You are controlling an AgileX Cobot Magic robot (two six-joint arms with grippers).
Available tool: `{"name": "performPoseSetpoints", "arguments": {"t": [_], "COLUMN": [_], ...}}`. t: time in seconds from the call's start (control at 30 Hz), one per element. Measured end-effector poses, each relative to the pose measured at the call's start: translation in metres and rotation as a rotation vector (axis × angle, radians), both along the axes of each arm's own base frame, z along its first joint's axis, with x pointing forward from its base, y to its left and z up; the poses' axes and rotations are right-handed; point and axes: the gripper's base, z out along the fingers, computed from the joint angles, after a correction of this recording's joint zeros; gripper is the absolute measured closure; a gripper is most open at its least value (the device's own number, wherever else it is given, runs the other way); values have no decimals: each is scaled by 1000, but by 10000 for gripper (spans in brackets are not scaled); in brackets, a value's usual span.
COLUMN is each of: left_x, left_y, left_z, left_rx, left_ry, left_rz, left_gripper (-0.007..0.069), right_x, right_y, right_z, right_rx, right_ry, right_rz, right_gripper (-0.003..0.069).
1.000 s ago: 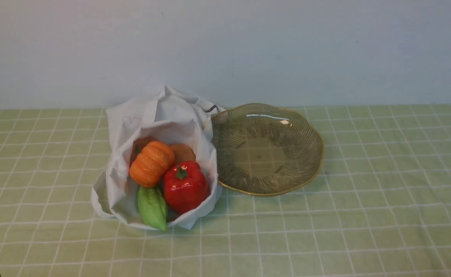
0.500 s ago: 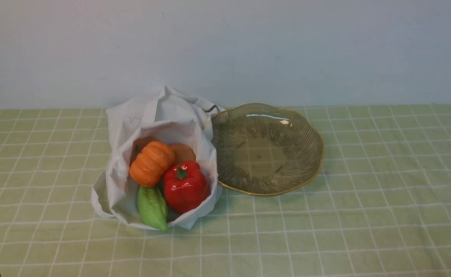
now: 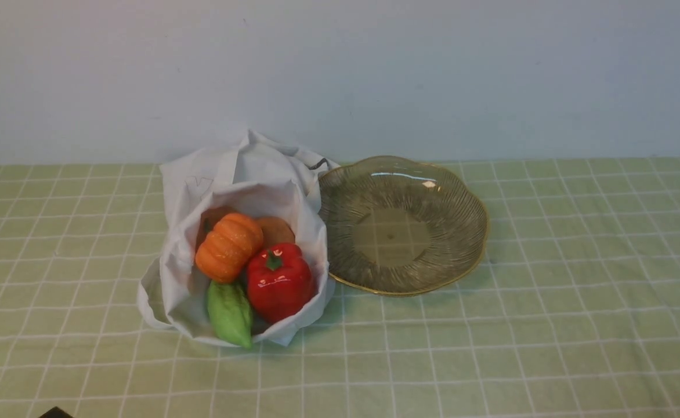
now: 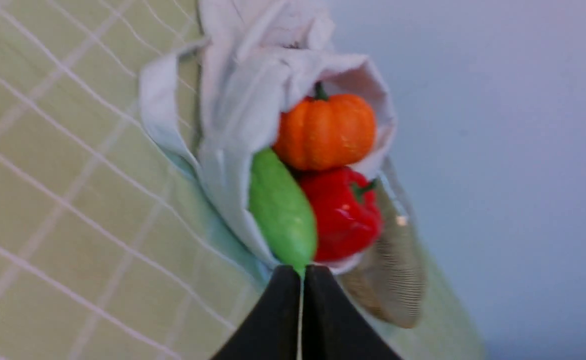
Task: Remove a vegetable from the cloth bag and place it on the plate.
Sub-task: Use the left arm to grab a pumpkin from the bag
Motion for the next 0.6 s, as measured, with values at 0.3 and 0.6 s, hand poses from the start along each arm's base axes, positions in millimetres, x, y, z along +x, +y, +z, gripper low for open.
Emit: {"name": "performPoseSetpoints", "arguments": {"t": [0.3, 0.6], "left_x": [0, -6], "left_y": [-2, -14], "left_z": [6, 117], "left_rx": [53, 526], "left_ry": [-60, -268], "left_rz": [-28, -253], "left_gripper": [629, 629], "right_x": [0, 0], "right_y": [0, 0], "right_z": [0, 0], "right_rx": [0, 0], "right_ry": [0, 0], "right_rz": [0, 0], "right_gripper": [674, 674]}}
